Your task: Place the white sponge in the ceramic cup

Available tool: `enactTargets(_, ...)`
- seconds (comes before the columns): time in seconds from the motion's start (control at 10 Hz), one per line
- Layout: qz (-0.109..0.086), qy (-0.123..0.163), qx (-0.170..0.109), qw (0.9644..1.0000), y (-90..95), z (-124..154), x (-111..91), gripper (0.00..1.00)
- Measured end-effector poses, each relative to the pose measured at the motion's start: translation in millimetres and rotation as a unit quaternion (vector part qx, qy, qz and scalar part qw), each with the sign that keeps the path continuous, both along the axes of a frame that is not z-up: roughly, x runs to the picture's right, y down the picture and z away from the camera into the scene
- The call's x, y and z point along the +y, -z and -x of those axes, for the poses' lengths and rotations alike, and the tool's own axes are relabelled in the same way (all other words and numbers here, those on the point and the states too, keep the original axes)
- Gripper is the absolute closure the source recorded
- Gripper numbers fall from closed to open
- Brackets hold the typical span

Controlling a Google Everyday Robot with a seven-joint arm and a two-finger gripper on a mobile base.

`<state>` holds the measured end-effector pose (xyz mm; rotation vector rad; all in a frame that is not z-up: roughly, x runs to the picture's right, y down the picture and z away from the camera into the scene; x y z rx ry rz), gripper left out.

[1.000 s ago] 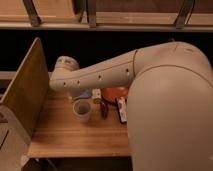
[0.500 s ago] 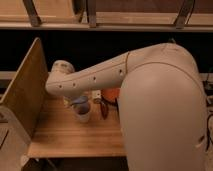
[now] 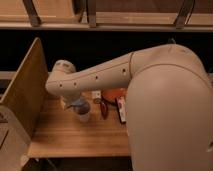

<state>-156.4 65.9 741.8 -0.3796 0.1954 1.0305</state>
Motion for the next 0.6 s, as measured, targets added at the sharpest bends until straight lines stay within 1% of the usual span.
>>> enactTargets(0.2,0.027,-0.026,-0.005,0.9993,-3.5,-5.8,11.4,1.00)
enactTargets(0.4,0.051,-0.046,-0.006,0.9976,-12.0,-14.5,20.4,1.00)
enactTargets(0.6,0.063,-0.058,-0.009,0.9963,-20.0,-17.2,22.9,1.00)
